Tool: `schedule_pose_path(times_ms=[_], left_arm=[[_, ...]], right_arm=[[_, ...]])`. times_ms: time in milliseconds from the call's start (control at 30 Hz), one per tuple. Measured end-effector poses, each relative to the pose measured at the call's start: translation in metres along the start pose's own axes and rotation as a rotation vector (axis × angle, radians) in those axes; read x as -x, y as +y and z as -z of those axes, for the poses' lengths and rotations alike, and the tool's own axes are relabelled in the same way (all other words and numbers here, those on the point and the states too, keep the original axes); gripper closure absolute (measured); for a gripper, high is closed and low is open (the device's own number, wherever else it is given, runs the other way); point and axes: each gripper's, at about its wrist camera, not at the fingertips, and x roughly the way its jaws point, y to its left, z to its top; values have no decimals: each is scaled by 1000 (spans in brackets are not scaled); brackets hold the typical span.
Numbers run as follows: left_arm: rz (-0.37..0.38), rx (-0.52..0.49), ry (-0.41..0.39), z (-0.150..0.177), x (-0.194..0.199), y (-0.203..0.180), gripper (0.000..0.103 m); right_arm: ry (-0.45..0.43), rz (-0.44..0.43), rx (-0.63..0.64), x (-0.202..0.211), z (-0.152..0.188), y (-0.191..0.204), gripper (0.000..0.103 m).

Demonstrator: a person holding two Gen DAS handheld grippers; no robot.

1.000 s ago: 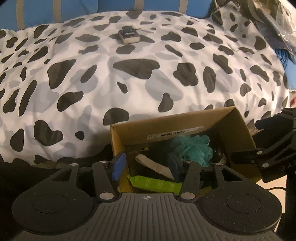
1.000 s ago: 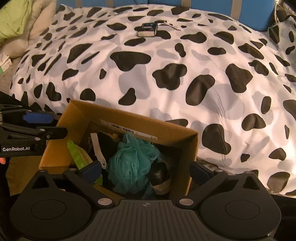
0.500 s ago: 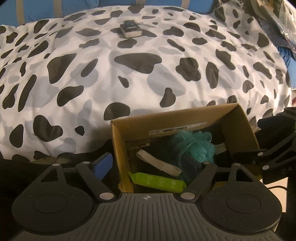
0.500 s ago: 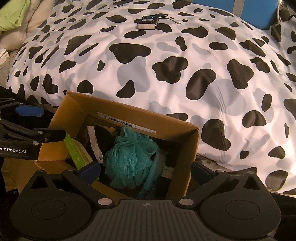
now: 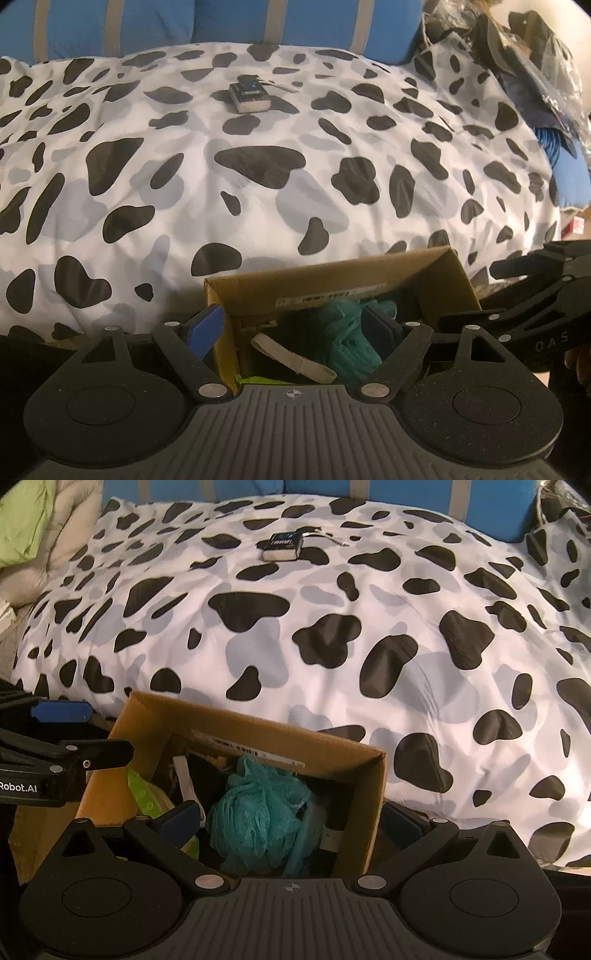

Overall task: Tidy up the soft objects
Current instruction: 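Move both tools from the box back toward the black tissue pack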

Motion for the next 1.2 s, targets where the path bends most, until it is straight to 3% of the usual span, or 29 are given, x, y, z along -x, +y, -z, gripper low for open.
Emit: schedule_pose_path(times_ms=[167,433,700,900,1200], left_arm=[[-4,34,-34,-6,5,6,22],[-31,57,-165,-20,19,15,22],[-8,14,-176,-31,11,13,22],[-41,-77,-195,-41,2,9,22],[-56,-47,-173,-64,-16,25,22]], right_arm=[[-38,6,-24,5,-5,-5,0],[-124,24,-52,13,-18,-18,0],[-208,45,-43,17,-35,-26,0],[-249,34,-6,16,-48,-27,0],[-263,52,6,6,-68,-36,0]])
